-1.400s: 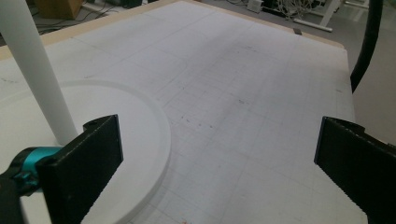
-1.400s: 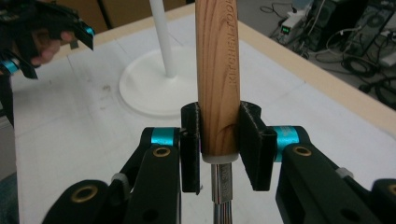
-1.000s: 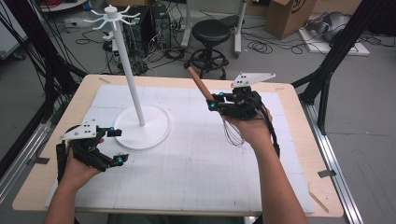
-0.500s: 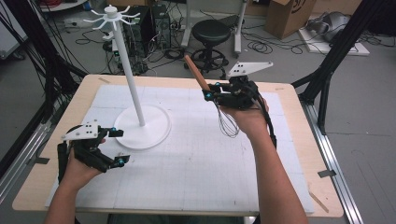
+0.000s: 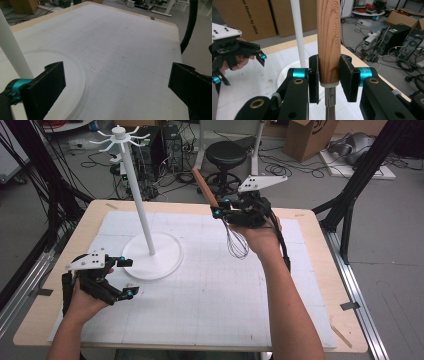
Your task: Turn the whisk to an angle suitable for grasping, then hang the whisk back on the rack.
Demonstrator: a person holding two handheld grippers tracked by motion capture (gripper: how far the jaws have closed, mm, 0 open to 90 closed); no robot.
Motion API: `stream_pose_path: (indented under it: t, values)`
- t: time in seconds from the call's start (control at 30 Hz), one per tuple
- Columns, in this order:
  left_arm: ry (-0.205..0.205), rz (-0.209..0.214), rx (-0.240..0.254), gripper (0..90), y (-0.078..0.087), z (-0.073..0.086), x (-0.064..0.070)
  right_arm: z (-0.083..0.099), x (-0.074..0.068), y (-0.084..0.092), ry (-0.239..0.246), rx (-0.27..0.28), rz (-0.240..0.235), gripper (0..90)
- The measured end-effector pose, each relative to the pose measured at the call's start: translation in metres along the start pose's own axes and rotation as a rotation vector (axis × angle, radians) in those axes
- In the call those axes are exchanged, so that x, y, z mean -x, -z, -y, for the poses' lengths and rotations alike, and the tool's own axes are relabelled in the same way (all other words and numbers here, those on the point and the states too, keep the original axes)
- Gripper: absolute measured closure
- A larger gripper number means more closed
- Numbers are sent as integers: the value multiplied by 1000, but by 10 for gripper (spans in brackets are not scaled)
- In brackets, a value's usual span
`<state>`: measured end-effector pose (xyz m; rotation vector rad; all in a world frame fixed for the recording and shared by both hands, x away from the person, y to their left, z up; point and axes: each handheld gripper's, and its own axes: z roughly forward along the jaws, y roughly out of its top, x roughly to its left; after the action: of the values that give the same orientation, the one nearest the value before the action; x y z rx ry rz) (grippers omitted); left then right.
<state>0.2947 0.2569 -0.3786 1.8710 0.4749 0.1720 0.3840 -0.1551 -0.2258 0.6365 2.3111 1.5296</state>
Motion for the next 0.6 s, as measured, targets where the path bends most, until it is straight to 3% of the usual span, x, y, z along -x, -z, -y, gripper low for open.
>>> stream_pose_path:
  t: [0.6]
  values:
    - [-18, 15, -13, 16, -5, -3, 5, -34, 6, -27, 11, 39, -19, 715]
